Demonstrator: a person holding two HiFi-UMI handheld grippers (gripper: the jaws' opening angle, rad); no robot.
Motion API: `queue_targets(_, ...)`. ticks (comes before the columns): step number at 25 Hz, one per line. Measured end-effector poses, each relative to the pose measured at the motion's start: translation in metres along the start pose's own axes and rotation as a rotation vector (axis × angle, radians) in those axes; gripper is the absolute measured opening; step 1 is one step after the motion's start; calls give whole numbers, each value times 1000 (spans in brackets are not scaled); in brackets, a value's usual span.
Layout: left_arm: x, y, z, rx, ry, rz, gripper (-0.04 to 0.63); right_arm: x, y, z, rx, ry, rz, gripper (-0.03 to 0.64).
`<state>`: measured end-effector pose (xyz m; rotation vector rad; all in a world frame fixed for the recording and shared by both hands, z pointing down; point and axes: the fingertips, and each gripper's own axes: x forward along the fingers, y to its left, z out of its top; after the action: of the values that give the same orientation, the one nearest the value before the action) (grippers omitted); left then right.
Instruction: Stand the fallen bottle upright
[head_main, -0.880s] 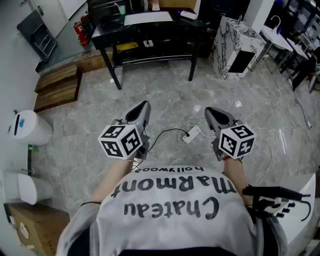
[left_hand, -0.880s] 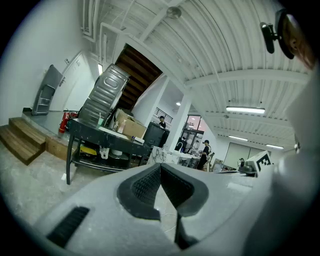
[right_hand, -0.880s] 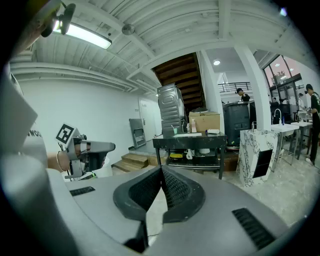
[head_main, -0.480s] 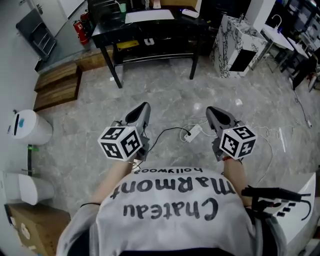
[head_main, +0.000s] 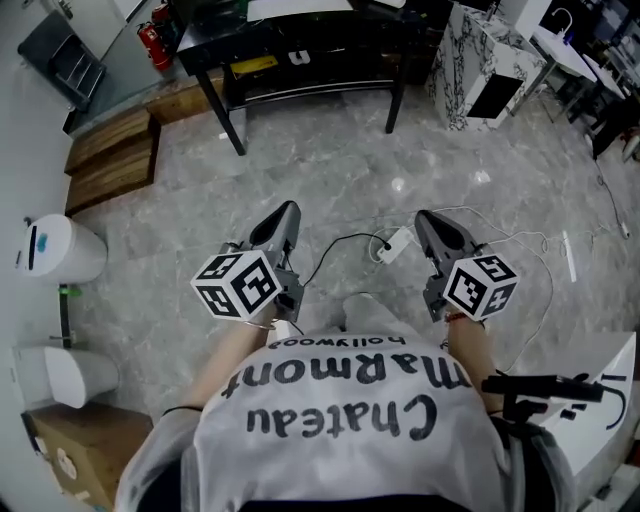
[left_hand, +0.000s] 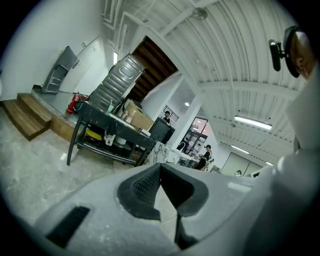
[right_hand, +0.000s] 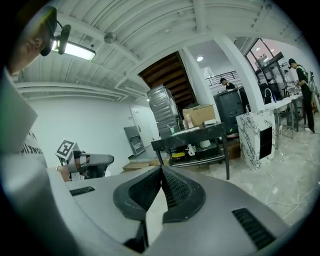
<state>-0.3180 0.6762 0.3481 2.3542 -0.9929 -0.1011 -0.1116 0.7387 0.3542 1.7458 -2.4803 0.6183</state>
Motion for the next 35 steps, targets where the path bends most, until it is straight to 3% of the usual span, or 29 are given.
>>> queue_targets(7,59,12,25,99,14,-37,15,46,-39,21,9,-10,-7,12)
queue_targets(16,172,28,87,86,-50,-41,14,131,-115,101,-46,-27,42,12)
queue_targets(21,232,34,114,120,-100,-33,14,173,-162,139,-89,-34,70,12)
queue_targets(25,276,49,132,72,-162,-20,14,205,-202,157,-107,-29,89,12)
queue_targets(30,289,61,148,3,-257,-23,14,229,-221,164,-96,-23,111,12)
queue_targets(32,296,69,144,5,-225,8,14,236,-226,161,-88,-8,119,12)
queue_targets(35,310,74,138,76,-153,32,14,249,-237,156,-57,3,122,12)
